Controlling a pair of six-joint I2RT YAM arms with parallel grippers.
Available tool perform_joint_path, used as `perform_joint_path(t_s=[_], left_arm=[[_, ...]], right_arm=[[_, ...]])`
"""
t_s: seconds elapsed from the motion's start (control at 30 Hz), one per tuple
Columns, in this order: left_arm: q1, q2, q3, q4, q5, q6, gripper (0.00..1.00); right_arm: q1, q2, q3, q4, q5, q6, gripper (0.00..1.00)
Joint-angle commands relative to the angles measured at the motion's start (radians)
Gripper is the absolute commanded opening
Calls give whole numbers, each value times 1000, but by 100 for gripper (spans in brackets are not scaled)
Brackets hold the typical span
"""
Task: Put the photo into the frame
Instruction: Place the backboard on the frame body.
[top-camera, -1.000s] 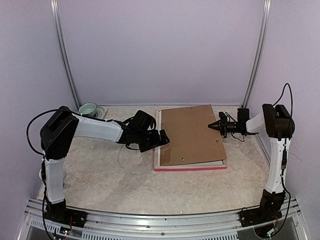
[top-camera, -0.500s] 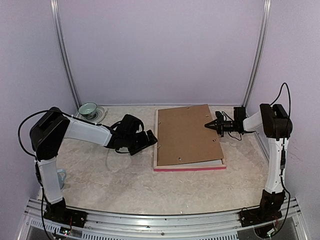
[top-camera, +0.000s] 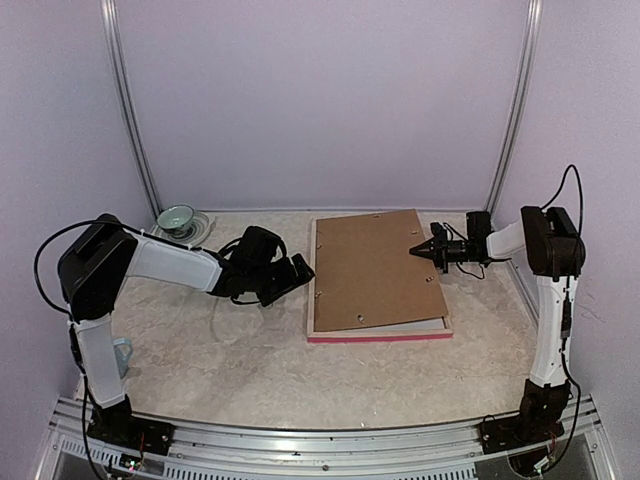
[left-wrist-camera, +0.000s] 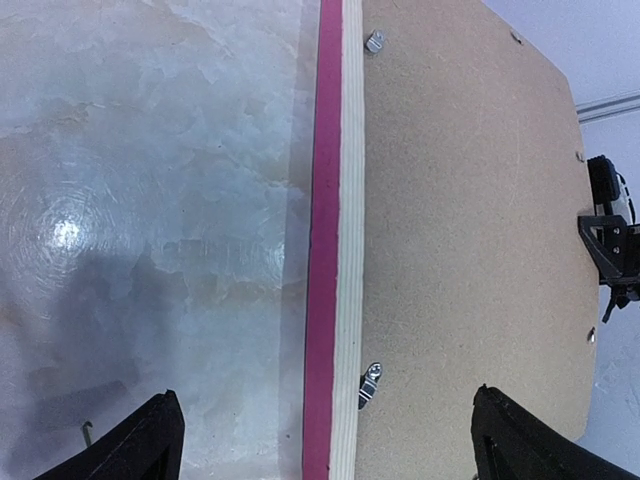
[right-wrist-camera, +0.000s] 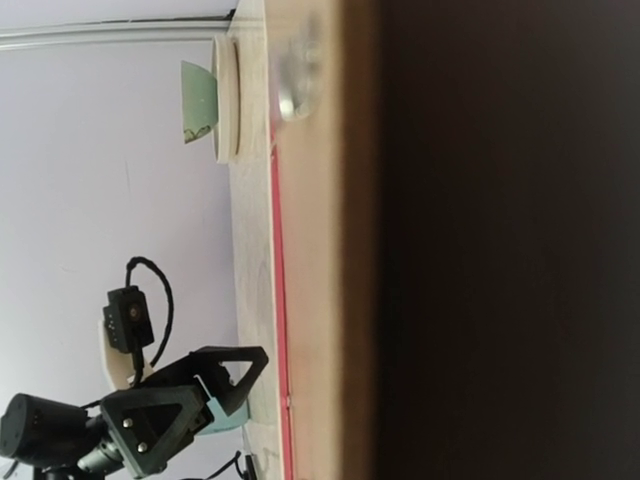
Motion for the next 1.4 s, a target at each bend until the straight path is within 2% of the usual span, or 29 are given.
perform_joint_path(t_s=[0.0,0.4,0.83,0.9,1.0,1.13,1.2,1.37], left_arm=[[6,-41,-17,19,-26,-10,99],[5,-37,-19,29,-20,-14,99],[-5,-19,-5,38,4,-10,99],[-5,-15,-3,38,4,-10,99],[-6,-12,-4,38,4,-10,99],[-5,-14,-8,38,4,-10,99],[-5,-15,-9,38,4,-12,99],[-5,-15,-8,38,4,-14,99]], right_arm=[[-2,-41,6,-122,35,-53,4],[-18,-74,-9,-150,72,-80,4],[38,-39,14,-137,113,-90,7],[39,-38,23,-165,125,-107,11],[39,-54,38,-246,166,-160,31],[39,-90,73,-380,240,-256,46],[39,-111,102,-449,288,-299,50],[44,-157,159,-610,410,-384,53]])
